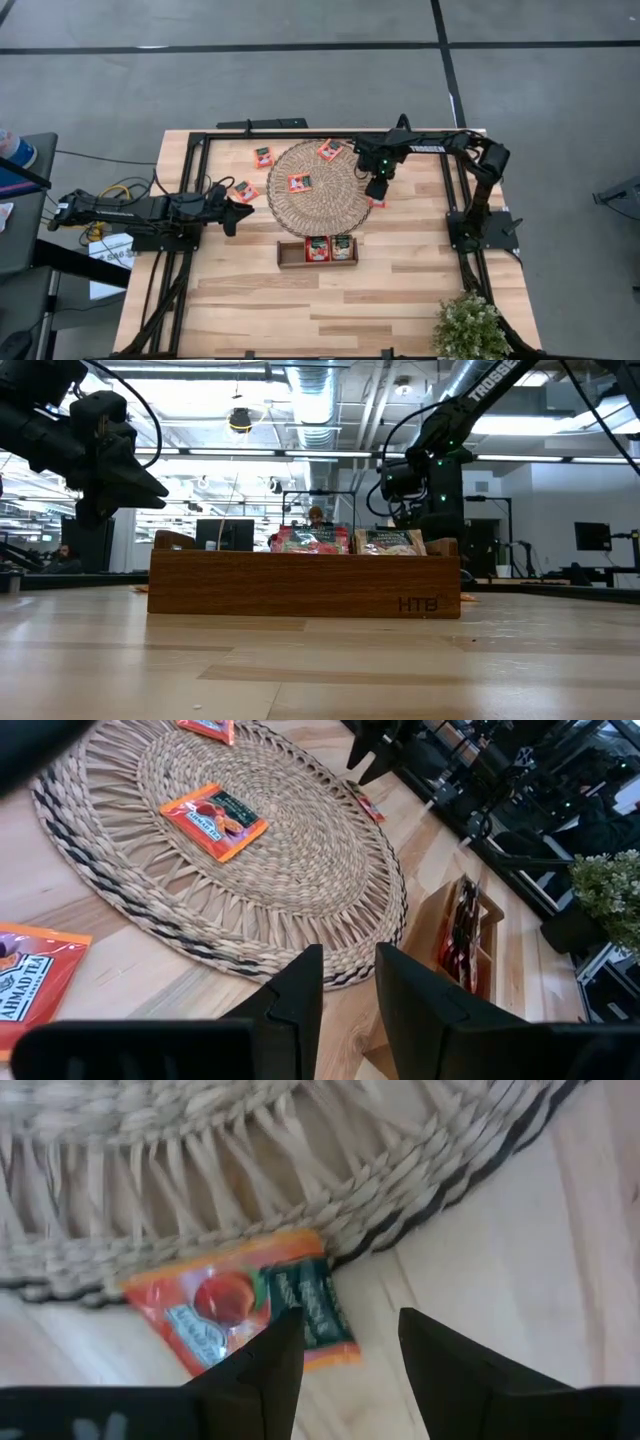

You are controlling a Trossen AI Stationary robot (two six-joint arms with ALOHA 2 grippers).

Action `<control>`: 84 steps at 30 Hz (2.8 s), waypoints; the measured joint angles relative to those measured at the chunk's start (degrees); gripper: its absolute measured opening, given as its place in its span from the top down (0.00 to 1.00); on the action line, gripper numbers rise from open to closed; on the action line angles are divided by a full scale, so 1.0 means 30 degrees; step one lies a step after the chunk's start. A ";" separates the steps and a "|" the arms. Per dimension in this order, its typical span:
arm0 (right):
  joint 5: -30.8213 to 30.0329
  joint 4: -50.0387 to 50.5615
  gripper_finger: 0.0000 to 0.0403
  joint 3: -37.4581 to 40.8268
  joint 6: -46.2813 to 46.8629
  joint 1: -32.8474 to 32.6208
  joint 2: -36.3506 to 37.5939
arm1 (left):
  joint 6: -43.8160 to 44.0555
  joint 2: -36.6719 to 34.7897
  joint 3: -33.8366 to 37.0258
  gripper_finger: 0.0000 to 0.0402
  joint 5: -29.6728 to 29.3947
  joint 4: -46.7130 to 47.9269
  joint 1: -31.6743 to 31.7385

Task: Pick & Place Tea
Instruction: Put the orange tea bag into the left section of the wooden organizer

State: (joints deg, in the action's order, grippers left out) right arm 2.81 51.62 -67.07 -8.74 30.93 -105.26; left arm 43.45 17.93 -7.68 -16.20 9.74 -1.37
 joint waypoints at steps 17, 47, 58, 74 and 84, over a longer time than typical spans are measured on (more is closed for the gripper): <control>-0.0199 0.0332 0.67 -0.0109 -0.0115 -0.0506 -0.2029 | 0.0413 0.0007 -0.0007 0.79 0.0130 0.0145 0.0000; -0.0923 0.1441 1.00 0.0159 0.1245 -0.0614 -0.0734 | 0.0413 0.0007 -0.0007 0.79 0.0123 0.0473 0.0000; -0.1708 0.2621 1.00 0.0083 0.3311 -0.2174 0.2323 | 0.3846 0.0007 -0.0007 0.79 0.0115 0.0422 0.0000; -0.4974 0.1042 1.00 -0.2107 0.5960 -0.7788 0.4085 | 0.4916 0.0518 -0.0007 0.79 0.0727 -0.6030 -0.0007; -0.6206 0.1822 1.00 -0.9694 0.3639 -0.9699 -0.0703 | 0.4258 0.4385 -0.1893 0.79 0.2250 -0.8105 -0.0007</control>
State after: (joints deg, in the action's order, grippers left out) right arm -15.80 57.08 -96.15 2.18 1.84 -107.37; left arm 56.22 31.09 -13.36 -9.45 -14.58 -1.39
